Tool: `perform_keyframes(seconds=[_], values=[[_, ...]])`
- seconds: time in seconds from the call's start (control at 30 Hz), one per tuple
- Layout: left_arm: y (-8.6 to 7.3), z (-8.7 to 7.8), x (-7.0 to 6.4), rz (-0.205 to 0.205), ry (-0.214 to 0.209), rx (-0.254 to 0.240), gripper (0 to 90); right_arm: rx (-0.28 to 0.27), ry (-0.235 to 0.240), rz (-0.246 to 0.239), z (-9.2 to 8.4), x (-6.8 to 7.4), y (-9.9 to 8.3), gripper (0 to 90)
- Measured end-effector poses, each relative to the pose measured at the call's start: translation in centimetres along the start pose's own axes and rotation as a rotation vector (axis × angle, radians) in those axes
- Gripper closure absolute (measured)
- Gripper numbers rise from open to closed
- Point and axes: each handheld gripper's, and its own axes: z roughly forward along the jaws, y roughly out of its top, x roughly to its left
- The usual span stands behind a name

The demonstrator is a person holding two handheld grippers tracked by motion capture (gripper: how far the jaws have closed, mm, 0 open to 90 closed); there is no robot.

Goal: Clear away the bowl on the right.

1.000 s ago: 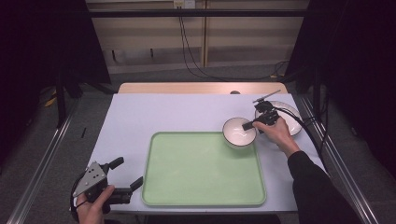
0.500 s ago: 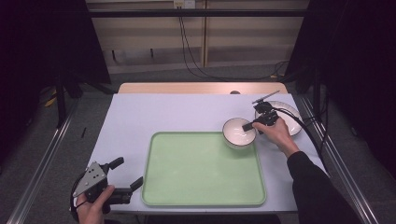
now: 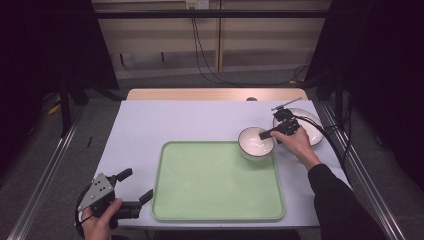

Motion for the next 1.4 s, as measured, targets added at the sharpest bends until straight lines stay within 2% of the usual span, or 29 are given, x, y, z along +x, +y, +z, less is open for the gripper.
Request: perform_keyframes(seconds=[0.13, 0.3, 0.37, 0.43, 0.47, 0.6, 0.67, 0.83, 0.93, 1.03, 1.1, 1.17, 1.3, 1.4], values=[[0.0, 0.0, 0.0, 0.0, 0.001, 0.0, 1.5, -0.024, 0.005, -0.008, -0.3, 0.0, 0.0, 65.4], [0.0, 0.0, 0.0, 0.001, 0.0, 0.001, 1.5, -0.041, -0.014, -0.036, 0.0, 0.2, -0.2, 46.0], [0.0, -0.1, 0.0, 0.002, 0.0, 0.001, 1.5, -0.063, -0.014, -0.047, 0.1, 0.2, -0.2, 42.5], [0.0, 0.0, 0.0, 0.002, -0.002, 0.0, 1.5, -0.086, -0.052, -0.064, 0.0, 0.3, -0.2, 35.1], [0.0, -0.1, 0.0, 0.001, -0.002, 0.001, 1.5, -0.095, -0.055, -0.074, 0.0, 0.2, -0.2, 33.2], [0.0, -0.1, 0.0, 0.002, -0.002, 0.002, 1.5, -0.097, -0.057, -0.069, 0.0, 0.2, -0.3, 23.2], [0.0, 0.0, 0.0, 0.002, -0.001, 0.002, 1.5, -0.092, -0.053, -0.093, -0.1, 0.2, -0.2, 20.9], [0.0, -0.1, 0.0, 0.004, -0.002, 0.001, 1.5, -0.136, -0.09, -0.078, -0.6, 0.0, -0.2, 2.2], [0.0, -0.1, 0.0, -0.001, -0.004, -0.003, 1.5, -0.166, -0.077, -0.035, -0.9, 0.1, -0.3, 2.8], [0.0, -0.1, 0.0, 0.001, -0.001, -0.003, 1.5, -0.215, -0.055, -0.046, -1.3, 0.2, -0.7, 2.3], [0.0, -0.1, 0.0, 0.0, -0.006, -0.005, 1.5, -0.223, -0.072, -0.036, -1.6, 0.0, -1.1, 2.2], [0.0, -0.1, -0.1, 0.001, -0.003, -0.004, 1.5, -0.24, -0.105, -0.048, -1.8, -0.1, -1.5, 2.2], [0.0, -0.1, -0.1, 0.001, -0.001, -0.003, 1.5, -0.313, -0.162, -0.056, -2.4, -0.3, -2.4, 2.2], [0.0, -0.1, -0.1, 0.0, -0.001, -0.004, 1.5, -0.358, -0.178, -0.055, -2.8, -0.4, -3.2, 1.9]])
